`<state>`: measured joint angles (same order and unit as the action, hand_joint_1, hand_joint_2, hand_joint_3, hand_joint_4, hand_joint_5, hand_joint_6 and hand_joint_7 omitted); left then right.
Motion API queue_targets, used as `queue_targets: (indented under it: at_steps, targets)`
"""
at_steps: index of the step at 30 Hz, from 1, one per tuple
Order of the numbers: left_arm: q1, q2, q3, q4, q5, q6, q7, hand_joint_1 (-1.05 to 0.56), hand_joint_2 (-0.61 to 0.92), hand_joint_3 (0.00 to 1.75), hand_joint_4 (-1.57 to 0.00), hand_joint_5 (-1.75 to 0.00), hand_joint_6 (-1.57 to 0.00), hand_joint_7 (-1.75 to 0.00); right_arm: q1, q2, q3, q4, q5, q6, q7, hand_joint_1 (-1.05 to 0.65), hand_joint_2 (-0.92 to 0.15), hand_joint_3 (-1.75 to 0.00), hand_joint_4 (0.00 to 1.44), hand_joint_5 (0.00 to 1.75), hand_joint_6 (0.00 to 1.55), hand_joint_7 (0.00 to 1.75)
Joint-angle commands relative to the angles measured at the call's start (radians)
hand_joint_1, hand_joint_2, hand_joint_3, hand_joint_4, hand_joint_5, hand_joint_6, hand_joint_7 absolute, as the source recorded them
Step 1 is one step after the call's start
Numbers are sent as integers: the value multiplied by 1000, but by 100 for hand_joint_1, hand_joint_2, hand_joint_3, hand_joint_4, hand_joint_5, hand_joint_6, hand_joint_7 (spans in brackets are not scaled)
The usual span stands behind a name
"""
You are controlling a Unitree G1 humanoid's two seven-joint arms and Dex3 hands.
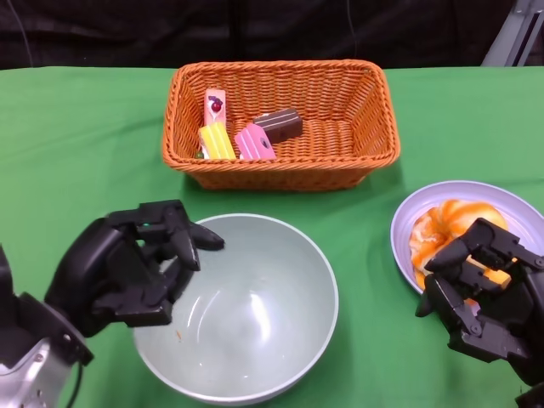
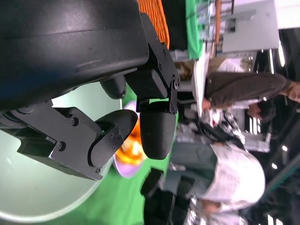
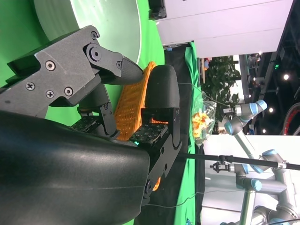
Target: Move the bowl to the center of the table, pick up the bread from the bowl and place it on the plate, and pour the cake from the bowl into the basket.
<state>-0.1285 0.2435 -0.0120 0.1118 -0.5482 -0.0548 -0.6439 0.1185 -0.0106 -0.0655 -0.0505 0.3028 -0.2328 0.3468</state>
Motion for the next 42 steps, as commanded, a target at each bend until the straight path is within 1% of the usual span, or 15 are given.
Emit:
queue_targets:
  at_steps: [1, 4, 5, 12, 15, 18, 22, 23, 24, 25, 28, 35, 42]
  targets:
    - [15, 1, 11, -40, 0, 37, -23, -3, 49, 136, -93, -175, -84, -149, -11, -14, 1, -33, 11, 12, 3, -16, -56, -91, 79, 158, 67, 123]
    - [17, -2, 3, -65, 4, 67, -44, -6, 48, 135, -95, -174, -85, -150, -12, -13, 15, -61, 9, 34, -1, -16, -55, -90, 80, 156, 68, 122]
    - [17, -2, 2, -68, 6, 72, -50, -7, 46, 137, -95, -174, -86, -152, -12, -14, 18, -67, 8, 39, -1, -16, -57, -87, 81, 156, 69, 120]
    - [12, 10, 24, -61, 7, 85, -100, -9, 42, 140, -93, -175, -86, -154, -12, -20, 31, -94, -4, 43, 7, -17, -60, -80, 81, 157, 68, 120]
    - [7, 30, 31, -51, 3, 99, -142, -9, 43, 140, -93, -175, -87, -153, -12, -26, 39, -112, -5, 45, 13, -16, -56, -87, 82, 156, 68, 122]
    - [6, 60, 38, -68, -10, 144, -181, -9, 44, 133, -91, -174, -88, -150, -5, -34, 51, -142, -15, 50, 11, -16, -55, -89, 83, 156, 68, 123]
    - [15, 84, 54, -101, -19, 189, -199, -10, 45, 125, -90, -173, -90, -145, 11, -39, 63, -184, -14, 60, 9, -15, -53, -94, 84, 157, 68, 124]
    - [18, 87, 58, -107, -21, 196, -202, -11, 48, 116, -91, -171, -91, -142, 14, -41, 65, -191, -18, 58, 9, -15, -52, -95, 84, 156, 68, 125]
    - [22, 91, 62, -113, -23, 203, -206, -11, 50, 113, -92, -170, -91, -141, 19, -42, 67, -199, -21, 58, 8, -15, -51, -96, 84, 156, 68, 125]
    - [27, 95, 65, -121, -22, 209, -208, -13, 54, 105, -92, -169, -91, -140, 25, -42, 70, -209, -25, 59, 6, -15, -50, -97, 85, 156, 69, 125]
    - [33, 103, 69, -138, -25, 234, -213, -15, 57, 99, -92, -169, -91, -141, 37, -42, 75, -233, -18, 76, 5, -15, -50, -99, 84, 156, 68, 126]
    - [45, 103, 79, -166, -39, 285, -218, -14, 53, 106, -91, -173, -91, -142, 65, -45, 86, -281, -19, 112, -5, -16, -49, -102, 84, 156, 67, 127]
    - [48, 105, 82, -179, -48, 322, -218, -15, 52, 112, -93, -175, -90, -147, 75, -49, 89, -294, -28, 115, -9, -15, -49, -104, 83, 158, 65, 130]
